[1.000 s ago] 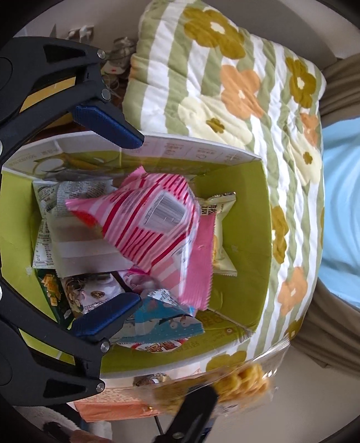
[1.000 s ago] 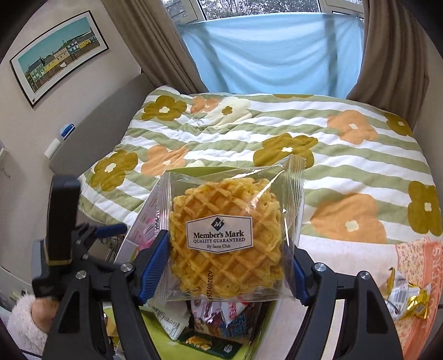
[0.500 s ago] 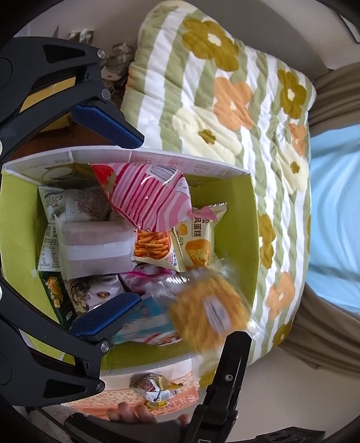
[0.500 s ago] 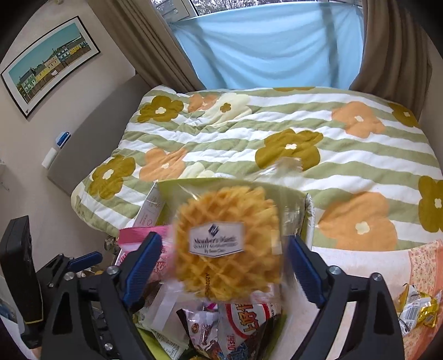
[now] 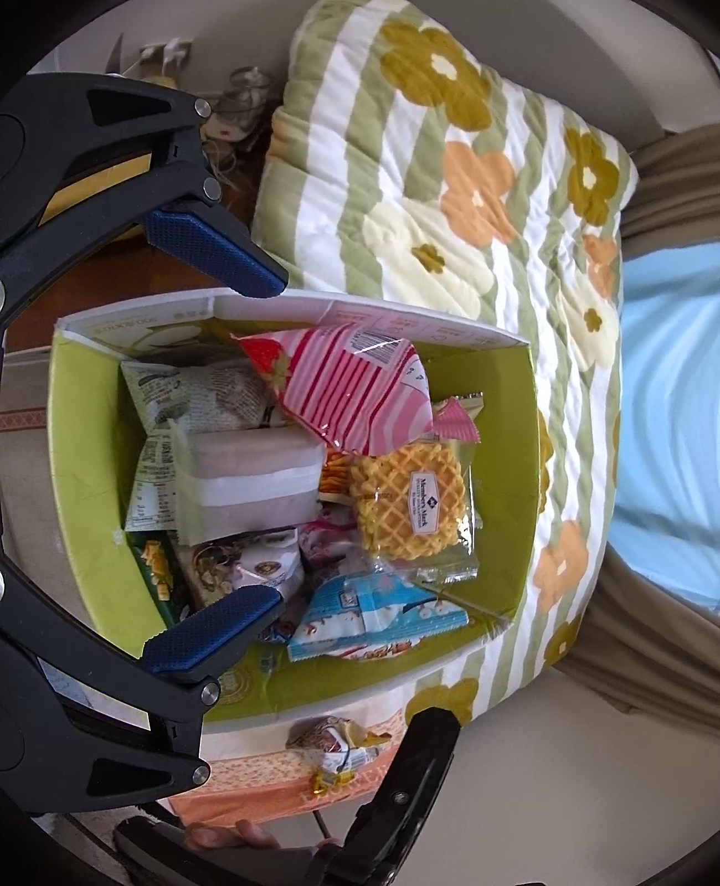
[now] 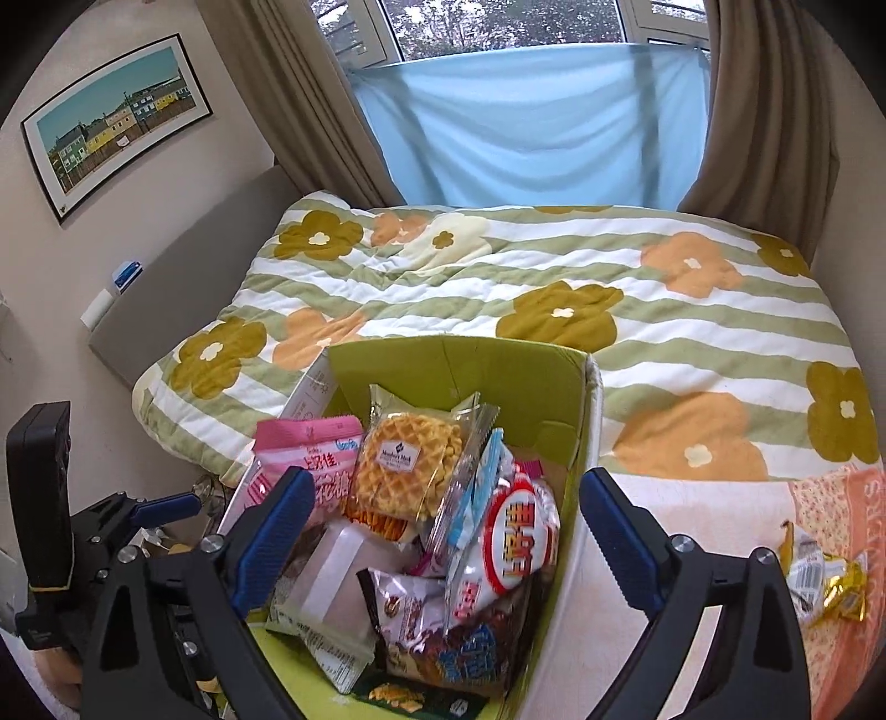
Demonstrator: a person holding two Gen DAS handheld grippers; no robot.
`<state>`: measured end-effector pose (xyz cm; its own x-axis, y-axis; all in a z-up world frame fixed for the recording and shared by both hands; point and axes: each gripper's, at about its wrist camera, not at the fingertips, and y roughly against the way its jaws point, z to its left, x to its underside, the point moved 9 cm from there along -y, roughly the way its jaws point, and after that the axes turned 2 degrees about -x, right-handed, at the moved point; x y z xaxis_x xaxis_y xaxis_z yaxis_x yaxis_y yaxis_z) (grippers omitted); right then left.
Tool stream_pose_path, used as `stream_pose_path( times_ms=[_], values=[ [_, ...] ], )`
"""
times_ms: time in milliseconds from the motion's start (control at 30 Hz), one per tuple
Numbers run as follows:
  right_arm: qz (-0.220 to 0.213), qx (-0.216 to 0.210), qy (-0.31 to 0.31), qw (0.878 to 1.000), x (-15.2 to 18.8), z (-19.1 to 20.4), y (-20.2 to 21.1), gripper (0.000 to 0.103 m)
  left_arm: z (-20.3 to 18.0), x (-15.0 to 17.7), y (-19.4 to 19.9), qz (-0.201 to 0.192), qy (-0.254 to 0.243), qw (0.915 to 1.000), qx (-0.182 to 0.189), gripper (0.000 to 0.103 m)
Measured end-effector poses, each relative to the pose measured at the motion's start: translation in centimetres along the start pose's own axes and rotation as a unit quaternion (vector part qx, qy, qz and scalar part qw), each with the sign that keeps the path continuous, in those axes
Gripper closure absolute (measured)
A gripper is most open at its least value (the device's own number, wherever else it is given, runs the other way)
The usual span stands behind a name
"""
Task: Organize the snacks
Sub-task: 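Move both grippers back to the silver and yellow bags on the table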
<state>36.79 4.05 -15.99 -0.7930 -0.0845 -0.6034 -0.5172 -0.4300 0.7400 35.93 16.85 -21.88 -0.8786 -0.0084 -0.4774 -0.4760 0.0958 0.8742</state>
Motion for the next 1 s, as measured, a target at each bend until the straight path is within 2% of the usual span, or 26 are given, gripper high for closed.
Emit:
stream_pose_path(
  times_ms=[100,200,500,767,1000],
  values=[
    [0.003,0.003,-0.002,1.0,0.8,0.4,1.3,0.008,-0.2,0.5,1.1,-0.01,-0.006,0.9999,0.004,0.0],
    [-0.001,0.015,-0.006,1.0,1.8,0.6,2.9,0.008,-0.9,0.9,2.4,-0.021,-0.008,0.9994,0.026,0.0],
    [-0.05,0.063,-0.035,0.996,4.4,-0.4,8.0,0.008,-5.4,2.1,4.1,-0.043,-0.052,0.9951,0.072,0.0],
    [-0.06,0.087,-0.074,0.992,7.3,-4.9,11.5,0.008,-10.9,3.5,4.6,-0.041,-0.076,0.992,0.093,0.0],
    [-0.058,0.106,-0.073,0.99,9.3,-11.6,14.7,0.008,-19.2,3.4,4.0,-0.039,-0.077,0.9903,0.109,0.0]
  ],
)
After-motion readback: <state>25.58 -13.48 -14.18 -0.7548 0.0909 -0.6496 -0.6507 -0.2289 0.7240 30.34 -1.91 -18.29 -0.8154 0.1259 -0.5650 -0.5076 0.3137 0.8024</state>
